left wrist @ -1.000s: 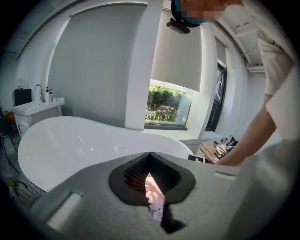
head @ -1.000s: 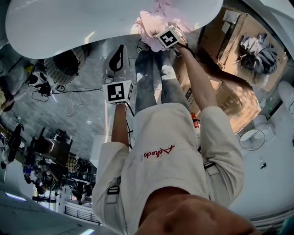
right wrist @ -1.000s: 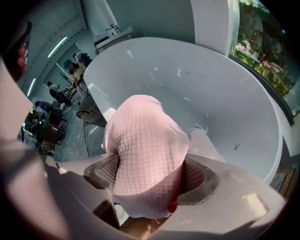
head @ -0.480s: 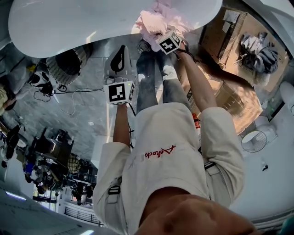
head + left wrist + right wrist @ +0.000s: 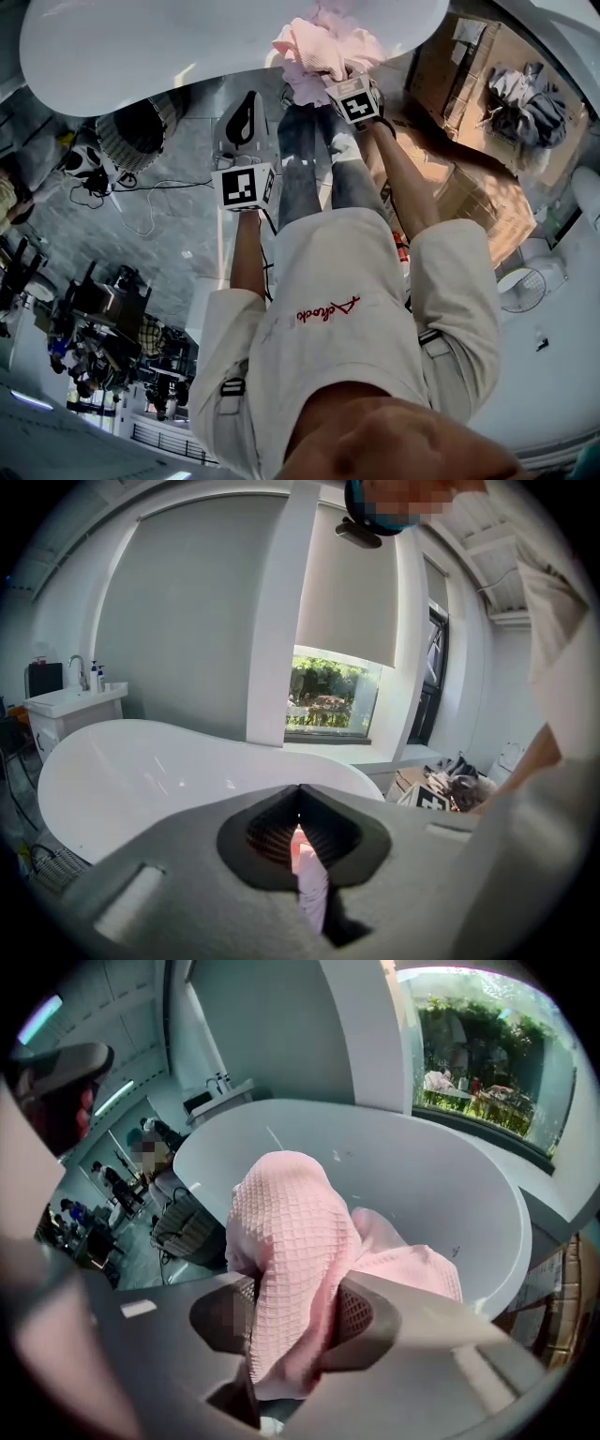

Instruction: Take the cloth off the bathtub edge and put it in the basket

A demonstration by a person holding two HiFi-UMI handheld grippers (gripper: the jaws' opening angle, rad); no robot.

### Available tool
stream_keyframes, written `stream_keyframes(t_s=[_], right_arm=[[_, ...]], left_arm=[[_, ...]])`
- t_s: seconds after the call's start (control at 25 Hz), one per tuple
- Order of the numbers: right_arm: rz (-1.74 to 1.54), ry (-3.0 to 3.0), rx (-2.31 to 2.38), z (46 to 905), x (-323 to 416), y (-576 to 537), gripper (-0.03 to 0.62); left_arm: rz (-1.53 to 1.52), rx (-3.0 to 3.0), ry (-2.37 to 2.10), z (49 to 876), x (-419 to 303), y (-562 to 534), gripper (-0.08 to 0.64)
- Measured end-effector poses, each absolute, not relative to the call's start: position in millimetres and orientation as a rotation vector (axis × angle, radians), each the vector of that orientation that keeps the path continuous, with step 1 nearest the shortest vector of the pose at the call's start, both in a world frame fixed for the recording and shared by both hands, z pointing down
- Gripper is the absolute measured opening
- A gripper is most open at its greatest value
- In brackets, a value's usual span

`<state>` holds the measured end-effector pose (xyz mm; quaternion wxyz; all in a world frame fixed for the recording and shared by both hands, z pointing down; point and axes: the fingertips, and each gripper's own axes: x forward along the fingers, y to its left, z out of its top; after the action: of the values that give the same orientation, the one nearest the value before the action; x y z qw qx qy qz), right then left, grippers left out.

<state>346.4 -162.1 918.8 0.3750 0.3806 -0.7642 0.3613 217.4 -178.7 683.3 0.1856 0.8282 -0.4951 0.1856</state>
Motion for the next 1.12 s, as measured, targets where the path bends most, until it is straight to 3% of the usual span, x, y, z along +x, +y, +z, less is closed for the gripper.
stream_keyframes(t_s=[0.48,1.12], right_arm=[[0.825,-2.207,1.291,767,368,-208,0.155],[0.370,-2.489,1.584,488,420,-292,0.156]], left_arm=[[0.477,2.418,-1.417,637,238,-188,0.000],[0.284,2.564,-1.610,482,237,-223,0.000]])
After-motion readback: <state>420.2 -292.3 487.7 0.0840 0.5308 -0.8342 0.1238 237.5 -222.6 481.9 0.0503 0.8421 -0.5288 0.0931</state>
